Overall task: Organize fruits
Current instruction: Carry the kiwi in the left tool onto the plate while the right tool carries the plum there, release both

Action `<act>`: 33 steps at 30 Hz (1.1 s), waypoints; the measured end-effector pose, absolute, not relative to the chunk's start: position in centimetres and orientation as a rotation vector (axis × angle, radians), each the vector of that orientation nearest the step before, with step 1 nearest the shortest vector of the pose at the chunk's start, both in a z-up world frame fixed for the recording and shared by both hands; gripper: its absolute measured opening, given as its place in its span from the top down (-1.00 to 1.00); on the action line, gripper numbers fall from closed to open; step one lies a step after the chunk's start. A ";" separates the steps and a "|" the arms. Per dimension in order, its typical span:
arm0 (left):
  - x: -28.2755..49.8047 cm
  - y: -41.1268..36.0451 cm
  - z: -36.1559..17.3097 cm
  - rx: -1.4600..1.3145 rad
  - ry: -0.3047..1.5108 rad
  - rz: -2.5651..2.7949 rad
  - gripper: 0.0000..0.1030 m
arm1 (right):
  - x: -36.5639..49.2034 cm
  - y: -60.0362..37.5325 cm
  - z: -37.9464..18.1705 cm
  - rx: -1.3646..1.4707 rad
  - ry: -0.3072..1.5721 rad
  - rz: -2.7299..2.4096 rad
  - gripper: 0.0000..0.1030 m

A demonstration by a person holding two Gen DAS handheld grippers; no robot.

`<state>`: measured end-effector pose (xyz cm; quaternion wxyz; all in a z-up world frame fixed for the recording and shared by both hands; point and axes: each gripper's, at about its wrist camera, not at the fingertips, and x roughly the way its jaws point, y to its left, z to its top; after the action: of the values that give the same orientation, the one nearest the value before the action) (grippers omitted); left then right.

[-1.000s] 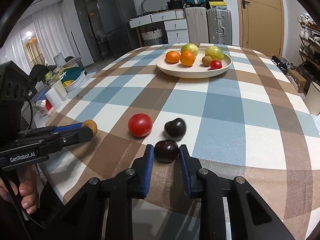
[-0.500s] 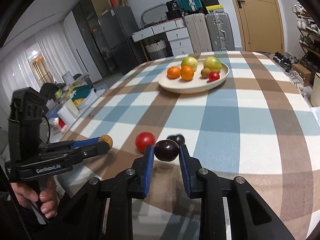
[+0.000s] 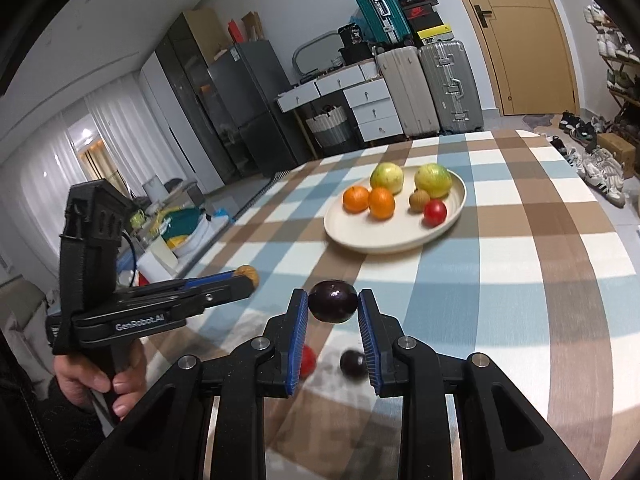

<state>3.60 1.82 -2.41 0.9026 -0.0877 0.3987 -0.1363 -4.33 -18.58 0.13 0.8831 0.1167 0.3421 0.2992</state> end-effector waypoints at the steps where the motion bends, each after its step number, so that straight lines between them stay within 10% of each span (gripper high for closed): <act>1: 4.2 1.7 -2.3 -0.179 0.825 -0.282 0.56 | -3.9 -18.7 0.2 0.249 0.711 0.625 0.49; 33: 21.4 1.7 -6.2 -0.184 0.954 -0.252 0.56 | 13.3 -16.8 -1.0 0.286 0.800 0.629 0.49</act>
<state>21.35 1.72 -6.17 0.8767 -0.0881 0.4571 -0.1207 13.32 -16.76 -1.01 0.8635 0.1364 0.3818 0.3000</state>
